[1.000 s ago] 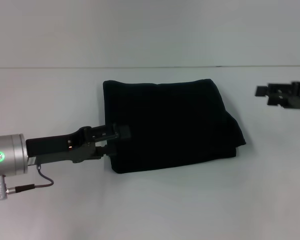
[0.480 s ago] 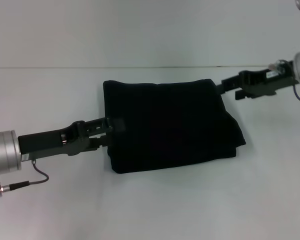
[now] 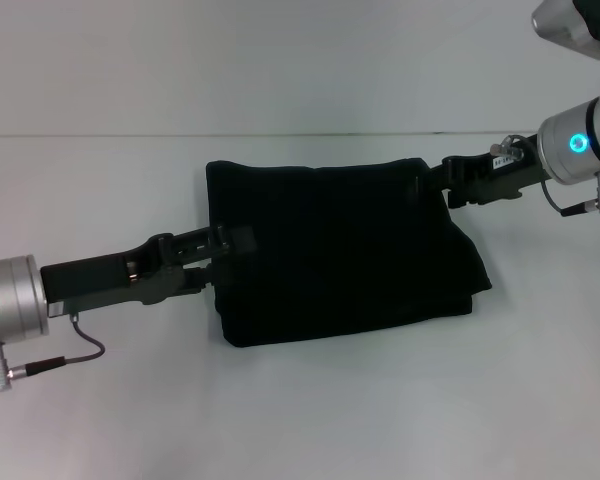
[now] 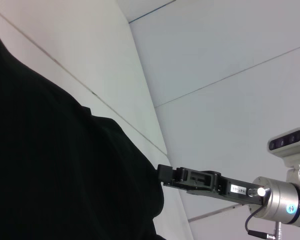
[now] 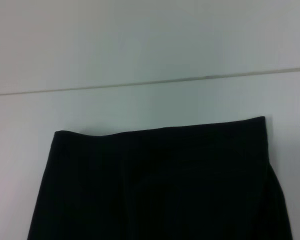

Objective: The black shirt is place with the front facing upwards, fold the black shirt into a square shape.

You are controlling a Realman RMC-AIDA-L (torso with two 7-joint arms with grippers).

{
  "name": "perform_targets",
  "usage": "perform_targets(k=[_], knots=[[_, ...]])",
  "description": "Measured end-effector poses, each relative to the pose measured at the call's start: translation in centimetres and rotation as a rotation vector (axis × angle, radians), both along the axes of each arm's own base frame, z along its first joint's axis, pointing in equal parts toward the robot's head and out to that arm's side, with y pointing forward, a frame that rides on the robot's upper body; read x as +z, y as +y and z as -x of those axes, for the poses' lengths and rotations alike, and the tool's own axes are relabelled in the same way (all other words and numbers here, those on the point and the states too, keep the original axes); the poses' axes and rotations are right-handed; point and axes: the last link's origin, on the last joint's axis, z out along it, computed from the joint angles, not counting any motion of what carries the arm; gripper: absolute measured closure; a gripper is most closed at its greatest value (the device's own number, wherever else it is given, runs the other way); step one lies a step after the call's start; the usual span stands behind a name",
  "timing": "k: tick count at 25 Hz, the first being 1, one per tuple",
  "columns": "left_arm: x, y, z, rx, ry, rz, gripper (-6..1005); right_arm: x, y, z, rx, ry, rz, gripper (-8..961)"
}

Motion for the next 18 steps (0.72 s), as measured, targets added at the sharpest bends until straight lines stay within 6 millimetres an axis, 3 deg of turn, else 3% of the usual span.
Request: perform_targets(k=[6, 11, 18], knots=[[-0.24, 0.13, -0.23, 0.001, -0.004, -0.003, 49, -0.71, -0.01, -0.06, -0.002, 0.004, -0.018, 254], [-0.32, 0.23, -0.40, -0.002, -0.006, -0.003, 50, -0.75, -0.07, -0.23, -0.004, 0.006, -0.020, 316], [-0.49, 0.34, -0.66, -0.007, -0.009, -0.002, 50, -0.60, 0.02, -0.27, -0.004, 0.004, -0.028, 581]])
